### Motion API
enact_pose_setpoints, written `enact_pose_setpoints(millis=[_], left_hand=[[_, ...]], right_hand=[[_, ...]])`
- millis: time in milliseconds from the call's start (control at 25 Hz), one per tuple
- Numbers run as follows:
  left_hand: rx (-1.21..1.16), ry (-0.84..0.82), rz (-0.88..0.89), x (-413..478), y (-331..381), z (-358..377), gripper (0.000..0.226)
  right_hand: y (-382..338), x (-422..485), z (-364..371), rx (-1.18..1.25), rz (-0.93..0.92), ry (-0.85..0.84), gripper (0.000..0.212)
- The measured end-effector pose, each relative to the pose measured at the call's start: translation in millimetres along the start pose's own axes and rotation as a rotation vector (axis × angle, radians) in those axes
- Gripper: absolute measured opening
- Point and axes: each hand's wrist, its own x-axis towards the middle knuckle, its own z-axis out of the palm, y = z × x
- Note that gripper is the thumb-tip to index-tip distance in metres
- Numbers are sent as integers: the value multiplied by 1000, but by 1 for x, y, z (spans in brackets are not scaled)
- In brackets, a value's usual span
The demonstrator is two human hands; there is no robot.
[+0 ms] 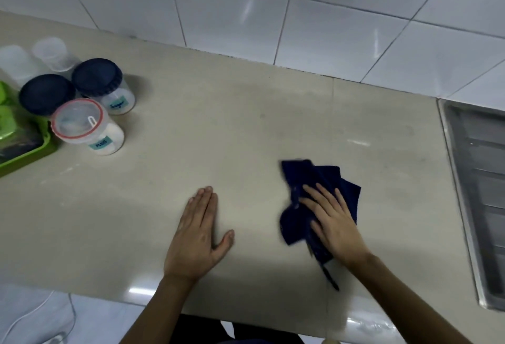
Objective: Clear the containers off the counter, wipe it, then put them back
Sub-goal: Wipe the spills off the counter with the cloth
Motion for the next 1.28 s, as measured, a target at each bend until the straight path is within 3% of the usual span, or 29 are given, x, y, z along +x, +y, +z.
enact_pose_setpoints(millis=[80, 120, 200, 360, 440, 680, 840, 960, 1120, 1200, 1280], left_hand=[[10, -12, -2, 0, 0, 0, 80], [17, -20, -6, 0, 1, -1, 80], [27, -29, -10, 0, 1, -2, 80], [50, -42, -8, -1, 1, -4, 80], [53, -36, -12, -1, 1, -4, 80], [48, -18, 3, 0, 4, -4, 79], [68, -35, 3, 1, 4, -3, 80], [83, -47, 0, -1, 3, -3, 81], [80, -48, -10, -1, 3, -5, 79], [77, -47, -11, -1, 4, -4, 80], [73, -39, -8, 0, 3, -2, 79]], right_hand=[[-39, 25, 13, 8, 314, 124, 44], [-58, 39, 18, 21, 386, 157, 43], [-73, 51, 21, 38, 321, 166, 40], [-41, -1, 15, -27, -104, 19, 41], [-27, -34, 4, -98, -187, -55, 44], [-15, -22, -19, -193, -38, -161, 78], [-62, 17, 8, -137, 83, -145, 73], [-92, 38, 16, -127, -17, -122, 65], [-62, 25, 9, -125, -155, -118, 59], [-29, 6, 4, -99, -89, -87, 56], [-8, -16, 3, -43, 162, -6, 54]])
